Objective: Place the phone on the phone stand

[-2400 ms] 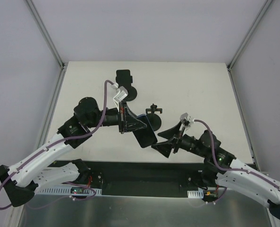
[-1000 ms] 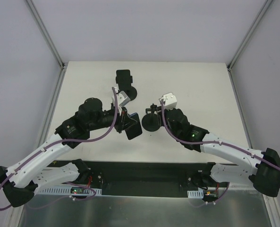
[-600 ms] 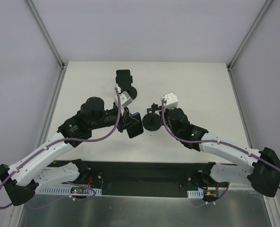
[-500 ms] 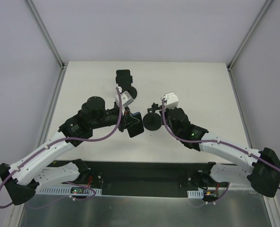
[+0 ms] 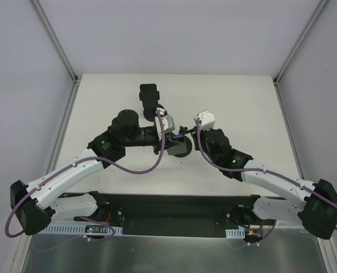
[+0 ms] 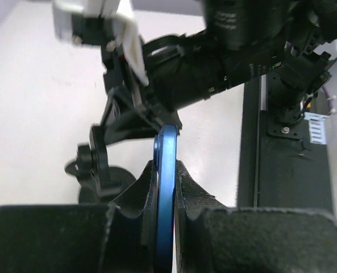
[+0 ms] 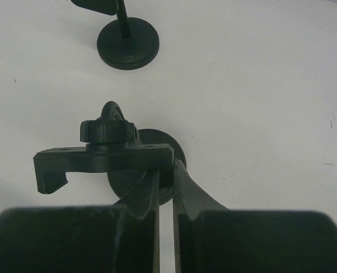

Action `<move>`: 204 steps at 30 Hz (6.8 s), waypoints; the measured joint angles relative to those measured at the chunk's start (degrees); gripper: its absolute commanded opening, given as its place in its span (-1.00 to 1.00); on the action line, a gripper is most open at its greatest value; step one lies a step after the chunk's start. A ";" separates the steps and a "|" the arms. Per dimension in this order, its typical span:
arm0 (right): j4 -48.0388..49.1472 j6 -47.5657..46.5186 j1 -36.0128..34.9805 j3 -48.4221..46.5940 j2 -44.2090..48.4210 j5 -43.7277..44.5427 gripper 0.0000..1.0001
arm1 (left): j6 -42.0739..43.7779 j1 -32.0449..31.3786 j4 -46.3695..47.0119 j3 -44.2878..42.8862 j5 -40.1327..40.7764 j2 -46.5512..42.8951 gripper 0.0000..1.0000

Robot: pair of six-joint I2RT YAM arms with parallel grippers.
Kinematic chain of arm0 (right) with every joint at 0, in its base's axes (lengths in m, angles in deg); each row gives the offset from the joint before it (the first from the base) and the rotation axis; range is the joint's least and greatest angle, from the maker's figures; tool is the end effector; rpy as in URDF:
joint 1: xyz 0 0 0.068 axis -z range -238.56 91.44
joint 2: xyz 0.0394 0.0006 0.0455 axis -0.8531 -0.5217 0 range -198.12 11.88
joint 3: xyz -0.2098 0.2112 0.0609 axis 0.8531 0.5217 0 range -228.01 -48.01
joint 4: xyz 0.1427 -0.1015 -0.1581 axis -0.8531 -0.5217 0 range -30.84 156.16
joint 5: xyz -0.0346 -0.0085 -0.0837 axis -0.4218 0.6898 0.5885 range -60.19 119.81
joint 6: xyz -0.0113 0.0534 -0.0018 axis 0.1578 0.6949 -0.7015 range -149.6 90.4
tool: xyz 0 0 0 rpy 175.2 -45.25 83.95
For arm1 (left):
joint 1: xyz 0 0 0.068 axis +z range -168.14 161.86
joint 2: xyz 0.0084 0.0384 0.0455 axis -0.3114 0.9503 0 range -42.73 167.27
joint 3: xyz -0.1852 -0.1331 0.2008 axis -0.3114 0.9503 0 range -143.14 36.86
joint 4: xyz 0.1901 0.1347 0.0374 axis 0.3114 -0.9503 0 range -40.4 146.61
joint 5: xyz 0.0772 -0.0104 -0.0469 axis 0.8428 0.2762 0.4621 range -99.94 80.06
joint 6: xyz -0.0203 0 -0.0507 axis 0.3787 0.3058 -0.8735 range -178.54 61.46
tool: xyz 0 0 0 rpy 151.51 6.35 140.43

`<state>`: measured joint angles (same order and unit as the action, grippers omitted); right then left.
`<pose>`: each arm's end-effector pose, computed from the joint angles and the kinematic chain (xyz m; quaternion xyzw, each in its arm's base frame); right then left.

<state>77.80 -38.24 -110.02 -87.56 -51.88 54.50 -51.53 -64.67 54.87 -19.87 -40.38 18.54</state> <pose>0.1471 0.1601 0.3211 -0.2660 0.7267 0.0678 0.6297 0.1270 -0.1610 0.4040 0.4800 0.5627 -0.4017 0.5399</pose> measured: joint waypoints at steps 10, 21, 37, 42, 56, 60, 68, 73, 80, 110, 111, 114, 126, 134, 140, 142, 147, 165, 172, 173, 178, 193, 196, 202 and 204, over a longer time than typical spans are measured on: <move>-3.74 1.57 4.50 -1.55 0.35 -9.44 -0.99 | 20.74 0.00 4.55 -2.19 -8.90 10.12 -1.00; -11.06 3.91 8.92 -6.54 -0.92 -20.74 -0.99 | 31.32 -0.04 -4.63 -11.78 -16.06 17.94 -1.00; -14.01 1.14 14.40 -8.72 -2.64 -35.93 -0.99 | 41.38 -2.86 -19.02 -23.85 -20.11 27.45 -1.00; -16.48 -0.44 15.96 -9.84 -2.64 -41.24 -0.99 | 45.64 -5.75 -19.50 -23.85 -15.67 27.54 -1.00; -17.59 -2.58 16.28 -10.40 -2.62 -42.49 -0.99 | 49.81 -4.76 -24.11 -24.70 -7.74 27.61 -1.00; -17.49 -2.05 16.28 -10.40 -2.43 -40.57 -0.99 | 47.41 -4.87 -23.23 -24.15 -4.68 26.88 -1.00; -17.25 -1.75 15.85 -10.34 -1.31 -37.40 -0.99 | 43.04 -5.90 -18.71 -20.15 -0.02 20.00 -1.00; -17.73 -2.64 15.47 -10.36 -1.33 -37.11 -0.99 | 41.40 -6.19 -19.65 -20.72 -0.04 19.41 -1.00; -18.08 -3.26 15.13 -10.60 -1.33 -36.92 -0.99 | 40.17 -6.38 -22.64 -23.61 1.86 21.62 -1.00; -13.62 27.10 -7.76 -1.07 5.22 15.91 -0.99 | 11.76 -14.73 -12.48 -19.65 41.05 25.66 -1.00; -13.68 28.09 -8.35 -0.85 5.27 16.98 -0.65 | 11.72 -14.82 -12.09 -19.21 41.05 25.46 -1.00; -13.68 31.30 -9.62 0.66 6.54 19.41 0.06 | 10.19 -15.30 -10.36 -17.97 40.96 25.07 -1.00; -16.94 30.80 -15.45 6.45 34.07 7.13 0.96 | 6.67 -8.24 0.70 -12.92 45.79 24.74 -1.00; -16.96 19.08 3.15 8.83 30.77 -7.58 0.48 | 5.25 -5.73 2.08 -8.90 37.48 20.15 -1.00; -5.09 26.95 13.38 13.16 12.79 -20.92 -0.84 | 1.81 -1.75 1.79 -7.98 31.04 17.99 -1.00; 1.46 29.94 13.42 13.09 4.72 -24.61 -0.95 | 0.92 -1.46 1.81 -7.98 29.70 17.97 -1.00; 13.92 35.82 13.42 10.40 -12.98 -30.16 -0.99 | -1.07 -0.83 1.75 -8.09 26.67 17.97 -1.00; 32.06 48.78 15.43 11.37 -29.81 -29.62 -0.99 | -15.87 11.21 4.42 -8.81 2.82 19.54 -1.00; 33.18 44.54 18.49 11.98 -28.55 -36.50 0.12 | -16.00 11.74 1.99 -9.97 -2.62 19.93 -0.49; 32.09 43.10 18.82 11.98 -26.91 -37.18 0.24 | -16.37 11.76 1.29 -10.56 -2.86 20.17 -0.30; 18.27 34.36 19.28 11.23 -11.89 -37.35 0.89 | -19.23 11.67 -0.26 -12.31 -5.22 20.68 0.60; -19.10 17.40 6.99 4.35 21.20 -19.91 0.93 | -19.04 11.78 -7.69 -14.16 -0.20 7.48 0.98; -22.77 19.61 -3.23 -1.57 18.34 -9.44 0.93 | -17.97 12.28 -10.64 -15.32 6.12 1.81 0.98; -26.47 26.10 -16.02 -18.12 2.56 11.02 0.93 | -15.82 13.66 -12.85 -18.03 20.26 -3.48 0.98; -27.67 27.32 -16.96 -22.08 -2.10 14.95 0.93 | -14.73 13.79 -13.25 -18.53 23.19 -3.17 0.98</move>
<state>50.13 -10.92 -126.98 -109.63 -53.98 69.45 -66.26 -50.87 41.62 -38.41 -17.19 15.38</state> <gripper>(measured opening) 0.968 0.990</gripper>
